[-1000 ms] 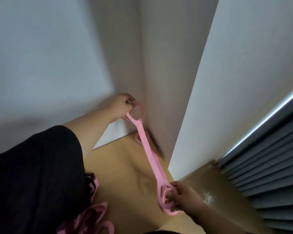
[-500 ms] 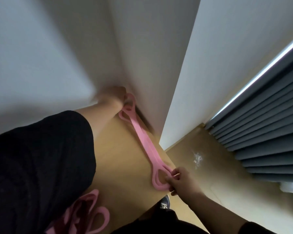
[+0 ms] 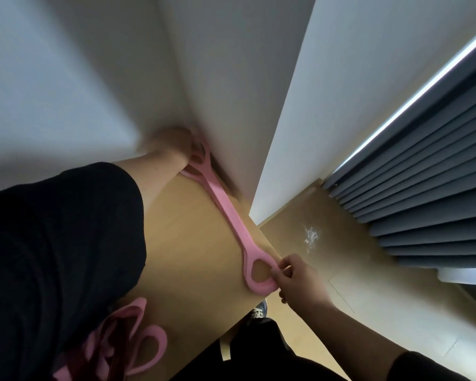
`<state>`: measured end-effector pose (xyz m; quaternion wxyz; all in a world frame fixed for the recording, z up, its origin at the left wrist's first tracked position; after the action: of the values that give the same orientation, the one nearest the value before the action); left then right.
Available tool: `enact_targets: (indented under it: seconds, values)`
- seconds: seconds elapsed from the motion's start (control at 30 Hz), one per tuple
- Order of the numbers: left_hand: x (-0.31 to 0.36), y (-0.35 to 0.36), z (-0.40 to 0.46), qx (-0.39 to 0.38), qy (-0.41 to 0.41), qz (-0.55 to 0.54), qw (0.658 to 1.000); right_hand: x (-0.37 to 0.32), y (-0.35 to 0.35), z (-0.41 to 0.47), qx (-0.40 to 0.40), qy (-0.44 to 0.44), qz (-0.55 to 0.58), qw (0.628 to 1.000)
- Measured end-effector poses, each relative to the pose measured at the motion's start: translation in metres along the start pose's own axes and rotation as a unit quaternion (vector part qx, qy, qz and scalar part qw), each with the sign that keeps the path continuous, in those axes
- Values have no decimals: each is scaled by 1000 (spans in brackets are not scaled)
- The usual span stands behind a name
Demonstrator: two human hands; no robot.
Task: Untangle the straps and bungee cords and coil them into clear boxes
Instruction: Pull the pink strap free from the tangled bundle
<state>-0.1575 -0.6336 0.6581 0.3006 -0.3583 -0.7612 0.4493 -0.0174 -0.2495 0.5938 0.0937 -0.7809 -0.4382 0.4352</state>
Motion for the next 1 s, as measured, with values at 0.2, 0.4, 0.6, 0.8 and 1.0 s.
enact_targets:
  seconds: [0.2, 0.4, 0.6, 0.8, 1.0]
  values:
    - [-7, 19, -8, -12, -74, 219, 973, 2, 1, 9, 4, -16, -104, 994]
    - [-24, 14, -28, 16, -46, 236, 970, -6, -7, 9, -5, -38, -138, 990]
    - [-65, 11, -94, 83, 24, 15, 996, -43, -16, 2, 7, -102, -178, 979]
    - [-128, 17, -181, 50, -4, 11, 999, -104, 9, -7, -17, -198, -212, 957]
    - [-179, 28, -262, 8, -47, 7, 999, -158, 63, -37, -62, -315, -238, 917]
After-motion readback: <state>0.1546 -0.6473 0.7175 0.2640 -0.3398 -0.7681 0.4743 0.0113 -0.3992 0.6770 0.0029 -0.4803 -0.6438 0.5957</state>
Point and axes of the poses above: each hand's wrist, its own z-axis towards the middle knuckle, its own y-axis out of the palm, x = y × z, the point moved 8 cm from there along z, towards the middle knuckle, and after that the axes turned 3 degrees about -y, right-handed, at the moved point
